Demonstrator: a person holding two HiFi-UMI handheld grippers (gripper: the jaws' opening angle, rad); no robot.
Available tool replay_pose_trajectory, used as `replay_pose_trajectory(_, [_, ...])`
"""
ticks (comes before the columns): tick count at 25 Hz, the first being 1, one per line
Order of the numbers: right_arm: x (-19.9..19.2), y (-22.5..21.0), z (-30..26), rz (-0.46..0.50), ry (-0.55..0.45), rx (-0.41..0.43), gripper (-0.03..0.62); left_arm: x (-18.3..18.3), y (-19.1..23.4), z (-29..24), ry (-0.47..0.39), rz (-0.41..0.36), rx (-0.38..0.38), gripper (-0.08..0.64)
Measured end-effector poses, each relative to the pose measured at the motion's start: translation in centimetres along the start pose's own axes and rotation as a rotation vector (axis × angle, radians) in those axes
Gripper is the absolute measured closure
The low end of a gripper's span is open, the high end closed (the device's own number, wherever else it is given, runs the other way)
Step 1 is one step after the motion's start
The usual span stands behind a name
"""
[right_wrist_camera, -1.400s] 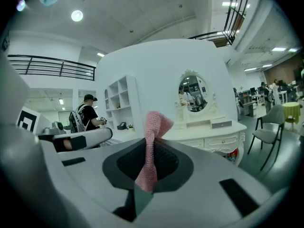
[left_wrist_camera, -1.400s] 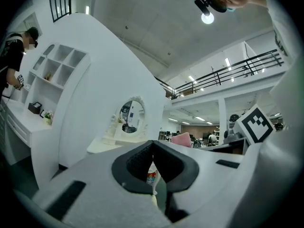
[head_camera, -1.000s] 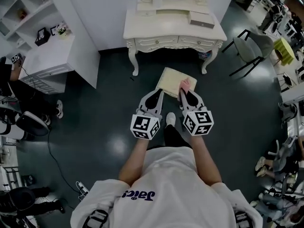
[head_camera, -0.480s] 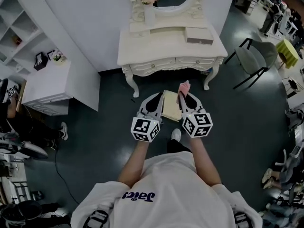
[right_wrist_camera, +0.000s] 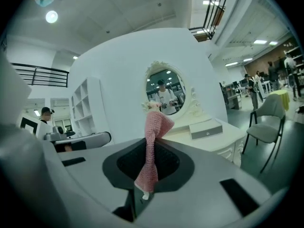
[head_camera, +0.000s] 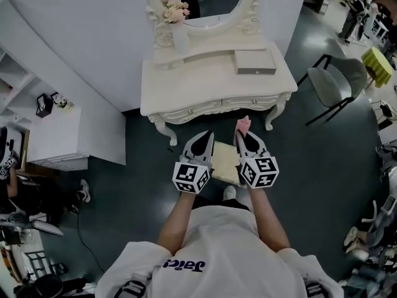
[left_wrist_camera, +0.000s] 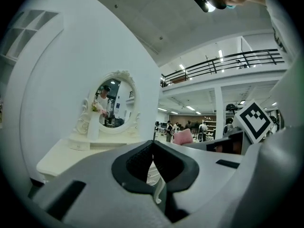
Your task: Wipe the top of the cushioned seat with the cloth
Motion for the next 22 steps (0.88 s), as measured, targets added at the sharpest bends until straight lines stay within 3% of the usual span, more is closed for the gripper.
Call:
replay_pose_trajectory(9, [-9.2,-3.7,-8.3,-0.098,0.224,-0.102,0.571,-8.8,8.8,-5.0,0.138,0.042,-0.056,0.546])
replay_pose_trajectory(15, [-18.5,-3.8,-13.4,-0.215,0.407,-0.183,0.571,-16.9,14.6,-6.4,0.280,0.083,-0.159,0.546])
replay_pose_trajectory(22, [-31.2,-5.7,-20.0,-0.354,0.566,-0.232,0.571,-28.3,20.0,-7.7,0.386,0.174,-0.208,0.546])
Point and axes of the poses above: the fingertips, and each gripper's own axes: z backward along the fingers, y to its left, x out of its top, the point moved 3 cm from there along z, backward along the fingers, and after that the axes turned 3 degrees about -x, right-handed, at the moved point
